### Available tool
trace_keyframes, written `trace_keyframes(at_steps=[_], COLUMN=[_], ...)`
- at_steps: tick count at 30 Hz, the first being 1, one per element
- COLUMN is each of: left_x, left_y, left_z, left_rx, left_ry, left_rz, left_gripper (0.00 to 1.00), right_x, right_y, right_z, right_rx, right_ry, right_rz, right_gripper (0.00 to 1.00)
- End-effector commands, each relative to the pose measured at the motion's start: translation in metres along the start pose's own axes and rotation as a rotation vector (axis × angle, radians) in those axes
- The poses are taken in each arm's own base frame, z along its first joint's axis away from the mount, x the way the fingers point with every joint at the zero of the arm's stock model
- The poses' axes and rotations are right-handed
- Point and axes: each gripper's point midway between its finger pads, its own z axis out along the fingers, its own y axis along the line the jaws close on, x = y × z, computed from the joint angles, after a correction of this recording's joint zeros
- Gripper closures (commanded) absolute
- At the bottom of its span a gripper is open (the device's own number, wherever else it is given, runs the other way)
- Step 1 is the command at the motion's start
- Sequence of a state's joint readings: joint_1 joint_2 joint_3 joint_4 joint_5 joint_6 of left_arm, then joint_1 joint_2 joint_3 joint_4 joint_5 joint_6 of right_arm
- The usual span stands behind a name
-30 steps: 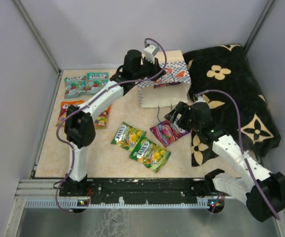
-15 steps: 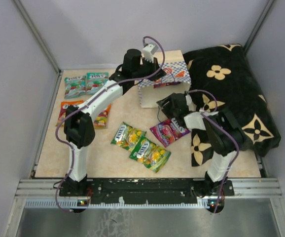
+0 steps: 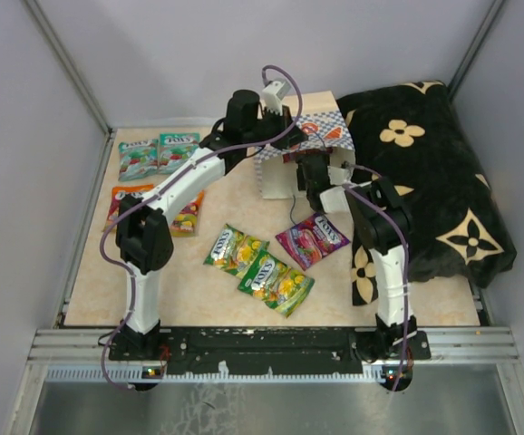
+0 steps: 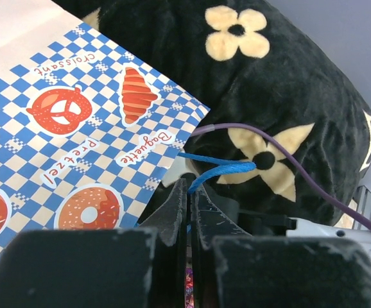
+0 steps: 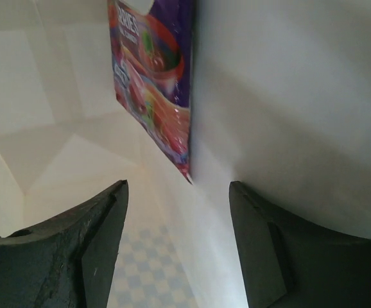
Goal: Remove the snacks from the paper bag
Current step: Take out the snack from the paper bag.
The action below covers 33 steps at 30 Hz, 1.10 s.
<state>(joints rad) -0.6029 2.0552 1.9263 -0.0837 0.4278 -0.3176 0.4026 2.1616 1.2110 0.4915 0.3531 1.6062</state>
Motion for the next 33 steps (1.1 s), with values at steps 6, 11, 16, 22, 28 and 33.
trace_keyframes(at_steps=[6,11,16,22,28,33], left_x=[-0.013,-0.013,-0.015,-0.011,-0.009,-0.007], left_y=[-0.029,-0.027,-0.022,-0.01,0.001,0.015], left_z=[-0.008,-0.005,-0.004,-0.004,-0.006,-0.009], left_rx=[0.058,0.057,0.036,-0.002,-0.022,-0.035], left_ry=[-0.02,-0.014,-0.021,-0.016,-0.015,-0.001], left_rz=[0.015,0.02,0.032,0.056,0.063,0.073], left_gripper=[1.0,1.0,1.0,1.0,1.0,1.0], right_x=[-0.019,-0.022,-0.015,0.001,0.011,0.001], right_y=[-0.009,0.005,0.026,0.045,0.051,0.04], right_z=[0.062,0.08,0.045,-0.054,-0.148,-0.221], right_rx=[0.091,0.033,-0.054,-0.188,-0.287,-0.344], right_ry=[-0.161,-0.136,0.013,0.254,0.47,0.543], right_rz=[0.041,-0.043,-0.016,-0.046,-0.159,-0.291], right_gripper=[0.44,0.83,1.0,1.0,1.0,1.0])
